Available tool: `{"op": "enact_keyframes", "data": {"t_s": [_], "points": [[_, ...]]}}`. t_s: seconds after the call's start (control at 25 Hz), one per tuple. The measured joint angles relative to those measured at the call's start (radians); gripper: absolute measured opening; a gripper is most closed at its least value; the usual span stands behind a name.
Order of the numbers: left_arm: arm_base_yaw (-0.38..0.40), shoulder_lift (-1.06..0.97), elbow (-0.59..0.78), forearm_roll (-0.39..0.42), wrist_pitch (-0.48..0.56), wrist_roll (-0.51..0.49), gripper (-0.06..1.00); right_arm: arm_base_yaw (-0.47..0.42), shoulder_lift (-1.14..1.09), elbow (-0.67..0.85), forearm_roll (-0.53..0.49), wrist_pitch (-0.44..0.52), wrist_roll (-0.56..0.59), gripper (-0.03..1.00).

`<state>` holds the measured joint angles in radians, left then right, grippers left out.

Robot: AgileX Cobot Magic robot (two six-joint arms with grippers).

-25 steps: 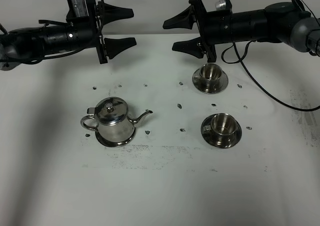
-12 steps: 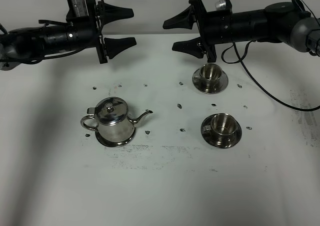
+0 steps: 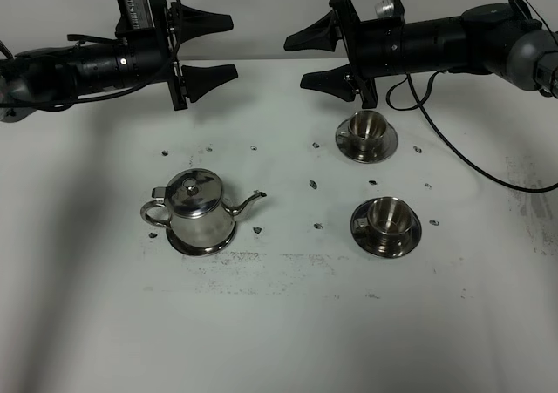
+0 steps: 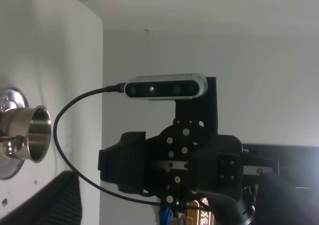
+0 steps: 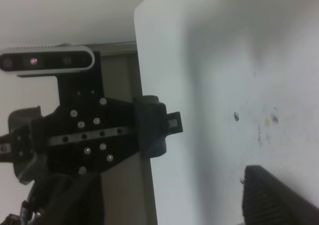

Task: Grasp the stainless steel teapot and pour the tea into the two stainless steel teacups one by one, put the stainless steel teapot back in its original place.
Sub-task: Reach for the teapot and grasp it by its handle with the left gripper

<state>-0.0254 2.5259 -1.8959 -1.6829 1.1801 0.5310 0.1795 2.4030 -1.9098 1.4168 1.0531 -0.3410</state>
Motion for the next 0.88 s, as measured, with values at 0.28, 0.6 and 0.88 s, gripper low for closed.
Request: {"op": "enact_keyframes", "data": {"t_s": [0.28, 0.6, 0.88], "points": [[0.0, 0.0, -0.002, 0.0, 0.0, 0.0, 0.69, 0.0, 0.0, 0.0, 0.0, 0.001, -0.021, 0.59], [0.0, 0.0, -0.002, 0.0, 0.0, 0.0, 0.69, 0.0, 0.0, 0.0, -0.001, 0.002, -0.049, 0.59], [0.0, 0.0, -0.002, 0.0, 0.0, 0.0, 0.69, 0.0, 0.0, 0.0, -0.001, 0.005, -0.054, 0.59]]}}
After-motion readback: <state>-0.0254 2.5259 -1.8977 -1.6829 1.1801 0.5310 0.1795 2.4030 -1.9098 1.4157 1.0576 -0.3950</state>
